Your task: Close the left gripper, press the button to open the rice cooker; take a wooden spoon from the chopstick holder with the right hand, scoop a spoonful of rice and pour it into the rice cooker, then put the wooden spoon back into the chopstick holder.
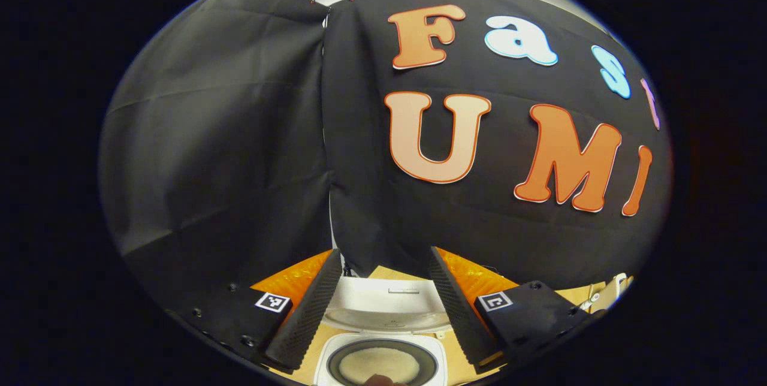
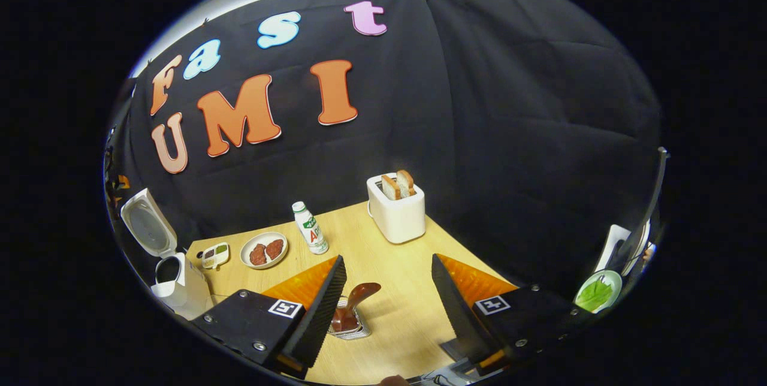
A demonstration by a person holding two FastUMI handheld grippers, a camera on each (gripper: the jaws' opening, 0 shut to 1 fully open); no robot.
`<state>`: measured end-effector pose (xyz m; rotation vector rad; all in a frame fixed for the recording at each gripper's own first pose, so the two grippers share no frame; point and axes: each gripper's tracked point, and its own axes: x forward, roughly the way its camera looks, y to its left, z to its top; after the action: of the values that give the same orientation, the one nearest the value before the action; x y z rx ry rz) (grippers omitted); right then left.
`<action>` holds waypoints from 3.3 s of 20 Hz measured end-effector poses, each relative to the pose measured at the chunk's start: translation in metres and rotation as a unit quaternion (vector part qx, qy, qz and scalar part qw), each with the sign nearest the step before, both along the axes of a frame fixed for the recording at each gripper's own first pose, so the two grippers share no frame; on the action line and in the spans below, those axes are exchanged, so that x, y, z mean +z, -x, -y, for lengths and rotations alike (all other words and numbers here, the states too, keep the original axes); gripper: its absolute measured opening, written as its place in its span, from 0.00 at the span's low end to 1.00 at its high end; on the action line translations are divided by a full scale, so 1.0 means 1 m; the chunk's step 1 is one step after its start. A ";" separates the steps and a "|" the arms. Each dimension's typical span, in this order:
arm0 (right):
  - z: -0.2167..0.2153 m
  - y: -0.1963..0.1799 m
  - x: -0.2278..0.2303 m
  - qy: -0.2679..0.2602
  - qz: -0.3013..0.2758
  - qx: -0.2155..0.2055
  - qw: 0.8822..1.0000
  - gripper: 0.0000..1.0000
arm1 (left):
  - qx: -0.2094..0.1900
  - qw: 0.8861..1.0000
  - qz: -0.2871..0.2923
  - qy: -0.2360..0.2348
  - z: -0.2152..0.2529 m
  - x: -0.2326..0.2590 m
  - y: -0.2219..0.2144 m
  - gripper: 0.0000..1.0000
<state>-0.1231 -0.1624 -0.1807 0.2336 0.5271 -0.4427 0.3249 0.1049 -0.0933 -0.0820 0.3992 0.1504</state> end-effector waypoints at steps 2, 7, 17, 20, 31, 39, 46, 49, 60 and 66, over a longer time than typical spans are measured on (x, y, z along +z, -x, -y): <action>0.003 0.005 0.016 0.017 0.004 -0.004 1.000 0.89 | -0.004 0.999 -0.031 -0.008 -0.005 -0.016 -0.013 0.98; 0.007 0.004 0.030 0.025 0.012 -0.003 1.000 0.90 | -0.023 0.993 -0.112 -0.037 0.001 -0.046 -0.008 0.99; -0.053 -0.051 0.002 -0.025 0.019 0.088 0.996 0.90 | -0.070 0.962 -0.265 0.015 0.046 -0.141 0.151 1.00; -0.067 -0.061 -0.006 -0.031 0.020 0.113 0.993 0.89 | -0.057 0.951 -0.302 0.017 0.049 -0.177 0.189 0.96; -0.098 -0.081 0.009 -0.029 0.047 0.165 0.985 0.90 | -0.068 0.963 -0.260 0.009 0.069 -0.179 0.235 0.96; -0.154 -0.120 0.089 0.026 0.152 0.225 0.962 0.89 | -0.125 0.991 -0.022 -0.049 0.121 -0.035 0.258 0.95; -0.206 -0.136 0.132 0.033 0.244 0.269 0.931 0.89 | -0.142 0.982 0.100 -0.080 0.154 0.019 0.289 0.99; -0.224 -0.136 0.122 0.022 0.238 0.283 0.929 0.89 | -0.138 0.982 0.111 -0.072 0.158 0.018 0.300 0.99; -0.246 -0.150 0.137 0.028 0.265 0.304 0.915 0.89 | -0.131 0.969 0.190 -0.089 0.176 0.059 0.319 1.00; -0.253 -0.146 0.143 0.037 0.281 0.317 0.905 0.89 | -0.130 0.963 0.224 -0.070 0.180 0.070 0.321 0.99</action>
<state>0.0227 0.0905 -0.0375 0.0961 -0.0020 0.2467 0.0040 -0.0750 -0.0232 0.0762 -0.0550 -0.1006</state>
